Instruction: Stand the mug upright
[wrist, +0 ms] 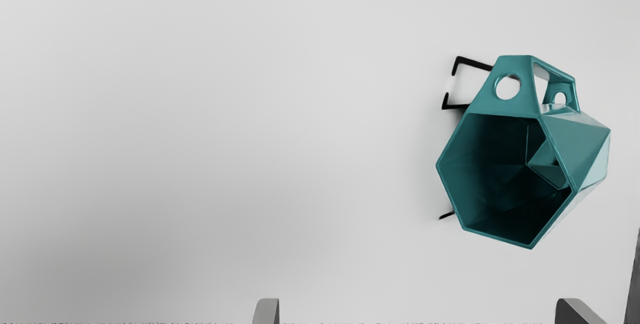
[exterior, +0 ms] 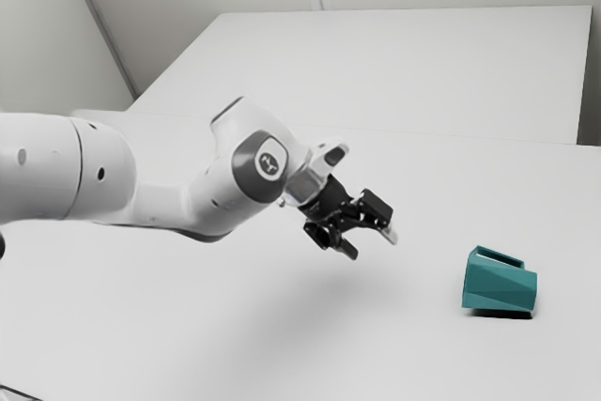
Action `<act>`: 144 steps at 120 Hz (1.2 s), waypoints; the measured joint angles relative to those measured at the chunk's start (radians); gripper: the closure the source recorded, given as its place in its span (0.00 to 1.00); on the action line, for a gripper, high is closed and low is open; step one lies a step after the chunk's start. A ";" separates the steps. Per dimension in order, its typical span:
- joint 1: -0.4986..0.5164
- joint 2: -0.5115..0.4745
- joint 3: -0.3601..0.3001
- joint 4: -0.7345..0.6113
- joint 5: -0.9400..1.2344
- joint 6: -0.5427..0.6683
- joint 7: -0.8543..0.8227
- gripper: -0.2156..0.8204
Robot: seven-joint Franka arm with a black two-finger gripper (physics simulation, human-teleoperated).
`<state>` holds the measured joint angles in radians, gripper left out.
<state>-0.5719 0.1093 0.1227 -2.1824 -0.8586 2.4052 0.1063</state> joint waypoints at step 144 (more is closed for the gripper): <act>-0.136 0.381 -0.018 0.420 -0.165 0.014 0.095 0.21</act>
<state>-0.7083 0.4903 0.1044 -1.7621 -1.0233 2.4190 0.2017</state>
